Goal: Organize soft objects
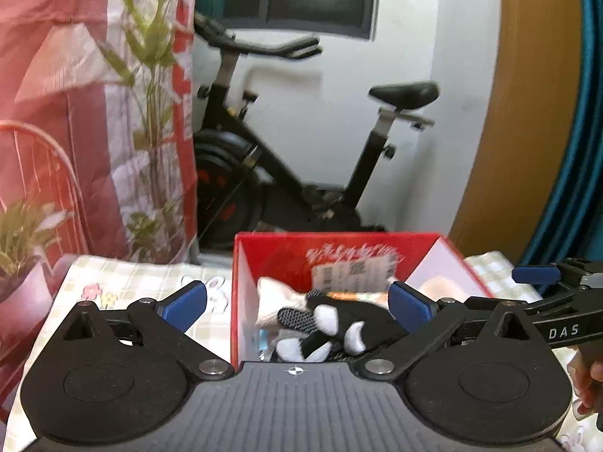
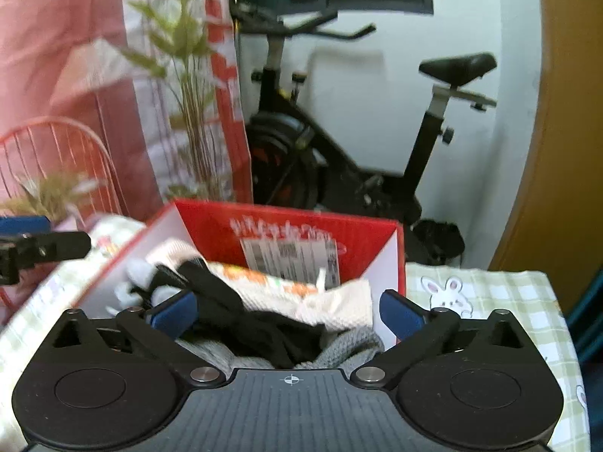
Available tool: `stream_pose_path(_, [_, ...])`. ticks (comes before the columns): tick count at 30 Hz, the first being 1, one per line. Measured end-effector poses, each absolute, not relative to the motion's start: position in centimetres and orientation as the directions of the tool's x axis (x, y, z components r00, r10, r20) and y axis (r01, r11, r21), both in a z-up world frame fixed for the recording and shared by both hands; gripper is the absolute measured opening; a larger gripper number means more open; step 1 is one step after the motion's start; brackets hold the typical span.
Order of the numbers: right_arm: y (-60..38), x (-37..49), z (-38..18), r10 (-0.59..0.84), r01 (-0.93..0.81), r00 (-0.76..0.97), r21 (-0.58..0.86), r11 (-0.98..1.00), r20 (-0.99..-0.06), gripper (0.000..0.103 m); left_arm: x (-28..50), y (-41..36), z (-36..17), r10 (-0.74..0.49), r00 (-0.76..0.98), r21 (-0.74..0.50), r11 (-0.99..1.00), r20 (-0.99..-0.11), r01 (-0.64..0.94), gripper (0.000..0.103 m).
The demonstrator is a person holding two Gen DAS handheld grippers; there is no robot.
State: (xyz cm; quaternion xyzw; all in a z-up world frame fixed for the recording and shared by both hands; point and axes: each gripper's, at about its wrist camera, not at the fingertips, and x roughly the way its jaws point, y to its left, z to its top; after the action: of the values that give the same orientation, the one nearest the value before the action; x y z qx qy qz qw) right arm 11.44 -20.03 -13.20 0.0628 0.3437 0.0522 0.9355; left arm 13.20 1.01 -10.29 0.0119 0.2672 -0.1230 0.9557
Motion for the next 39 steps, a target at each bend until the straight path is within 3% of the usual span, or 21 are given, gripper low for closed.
stream_pose_path(7, [-19.9,8.2,-8.5,0.109,-0.021,0.808,0.158,0.987,-0.579,0.103,9.6,-0.1,-7.0,-0.185,0.862,0.062,0.968,-0.471,0.241,0.103])
stream_pose_path(23, [-17.0,-1.9,1.9,0.043,0.002,0.914,0.113,0.994,-0.403,0.103,-1.2,0.9,1.4,-0.185,0.932,0.053,0.976,-0.312,0.212,0.103])
stream_pose_path(39, [-14.9,-7.8,4.6,0.034,0.012,0.933,0.126,0.992,-0.358,0.103,-6.8,2.3,3.4,-0.181,0.955,0.042,0.98,-0.234,0.196,0.103])
